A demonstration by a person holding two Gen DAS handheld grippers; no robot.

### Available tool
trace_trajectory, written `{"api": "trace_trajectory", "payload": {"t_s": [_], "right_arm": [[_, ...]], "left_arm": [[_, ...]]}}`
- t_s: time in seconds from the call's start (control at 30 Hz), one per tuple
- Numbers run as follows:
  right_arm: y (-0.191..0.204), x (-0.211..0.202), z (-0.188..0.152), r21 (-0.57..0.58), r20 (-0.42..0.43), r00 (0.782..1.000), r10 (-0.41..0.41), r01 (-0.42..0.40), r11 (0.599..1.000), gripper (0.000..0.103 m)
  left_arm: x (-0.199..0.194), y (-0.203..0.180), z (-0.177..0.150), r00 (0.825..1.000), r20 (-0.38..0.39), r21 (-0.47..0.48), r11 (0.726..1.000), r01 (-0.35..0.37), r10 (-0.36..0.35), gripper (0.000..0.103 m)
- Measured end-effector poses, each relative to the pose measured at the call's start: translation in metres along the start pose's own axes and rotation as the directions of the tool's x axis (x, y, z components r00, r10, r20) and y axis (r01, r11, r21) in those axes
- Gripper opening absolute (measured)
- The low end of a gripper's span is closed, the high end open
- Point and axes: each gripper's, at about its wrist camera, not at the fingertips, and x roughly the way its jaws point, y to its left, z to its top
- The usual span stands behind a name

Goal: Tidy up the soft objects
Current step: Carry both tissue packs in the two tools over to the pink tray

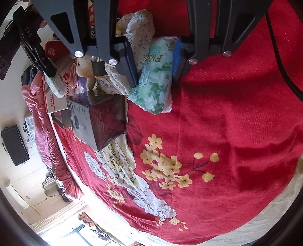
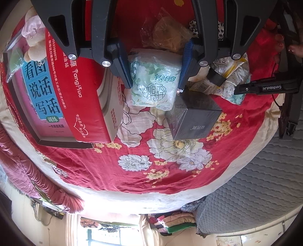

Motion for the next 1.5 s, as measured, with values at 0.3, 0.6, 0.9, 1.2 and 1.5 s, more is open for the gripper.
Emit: {"api": "trace_trajectory", "payload": {"t_s": [0.3,0.6,0.9,1.2,1.5], "right_arm": [[0.003,-0.011,0.003,-0.006,0.031,0.999,0.022,-0.021,1.0,0.049],[0.002,-0.028,0.005,0.016,0.049,0.997,0.057,-0.058,0.998,0.049],[-0.004,-0.058,0.007,0.052,0.083,0.993,0.08,-0.085,0.995,0.049],[-0.025,-0.096,0.002,0.082,0.127,0.99,0.058,-0.068,0.994,0.049],[-0.066,-0.127,-0.008,0.152,0.169,0.986,0.008,-0.034,0.988,0.049]], "left_arm": [[-0.023,-0.008,-0.005,0.997,0.059,0.02,0.999,-0.042,0.04,0.025],[-0.051,-0.021,-0.007,0.992,0.093,0.06,0.994,-0.09,0.084,0.024],[-0.082,-0.04,-0.01,0.99,0.107,0.086,0.991,-0.102,0.092,0.024],[-0.09,-0.086,-0.027,0.992,0.107,0.169,0.982,-0.09,0.073,0.024],[-0.087,-0.139,-0.045,0.995,0.098,0.233,0.972,-0.026,0.003,0.024]]}}
